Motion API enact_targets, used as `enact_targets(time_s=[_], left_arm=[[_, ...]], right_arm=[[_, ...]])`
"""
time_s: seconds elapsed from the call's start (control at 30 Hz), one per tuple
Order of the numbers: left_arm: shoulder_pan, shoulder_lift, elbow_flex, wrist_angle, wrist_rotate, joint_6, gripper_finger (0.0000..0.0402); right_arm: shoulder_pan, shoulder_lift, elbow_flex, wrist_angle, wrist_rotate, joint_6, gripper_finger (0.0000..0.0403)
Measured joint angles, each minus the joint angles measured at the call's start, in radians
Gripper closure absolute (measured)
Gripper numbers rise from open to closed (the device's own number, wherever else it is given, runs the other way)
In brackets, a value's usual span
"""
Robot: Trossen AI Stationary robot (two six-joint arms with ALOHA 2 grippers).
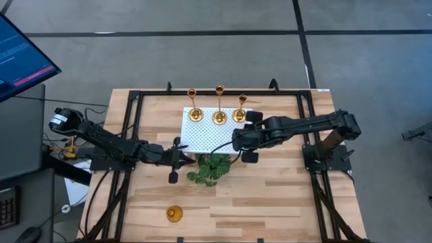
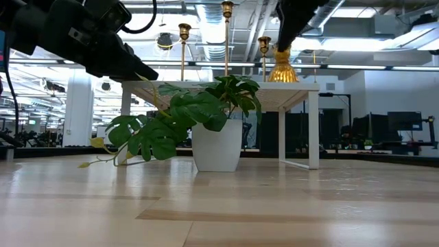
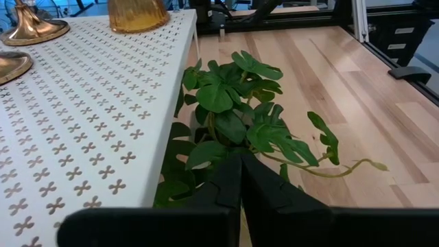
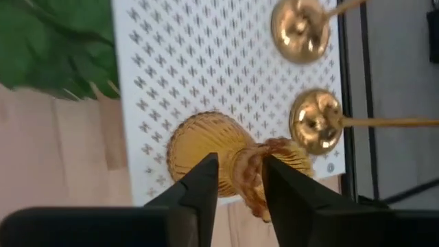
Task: Pick & Place candle stick holders
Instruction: Put the right orange candle holder on the shelf, then put the orange candle holder on the shelf
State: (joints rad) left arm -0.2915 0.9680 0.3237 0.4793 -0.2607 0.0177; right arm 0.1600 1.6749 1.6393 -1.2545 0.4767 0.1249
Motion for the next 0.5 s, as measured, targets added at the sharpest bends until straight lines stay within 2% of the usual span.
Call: enact_targets(time_s=[0.33, 0.5], left_arm=[[0.000, 0.000, 0.000, 0.000, 0.000, 0.000, 0.0394], [0.000, 0.000, 0.000, 0.000, 0.000, 0.000, 0.0394]], right_arm=[[0.043, -0.004, 0.176, -0.052, 0.005, -0.053, 0.0278], [0.065, -0.005, 0.277, -0.174, 0.016, 0.037, 0.0293]])
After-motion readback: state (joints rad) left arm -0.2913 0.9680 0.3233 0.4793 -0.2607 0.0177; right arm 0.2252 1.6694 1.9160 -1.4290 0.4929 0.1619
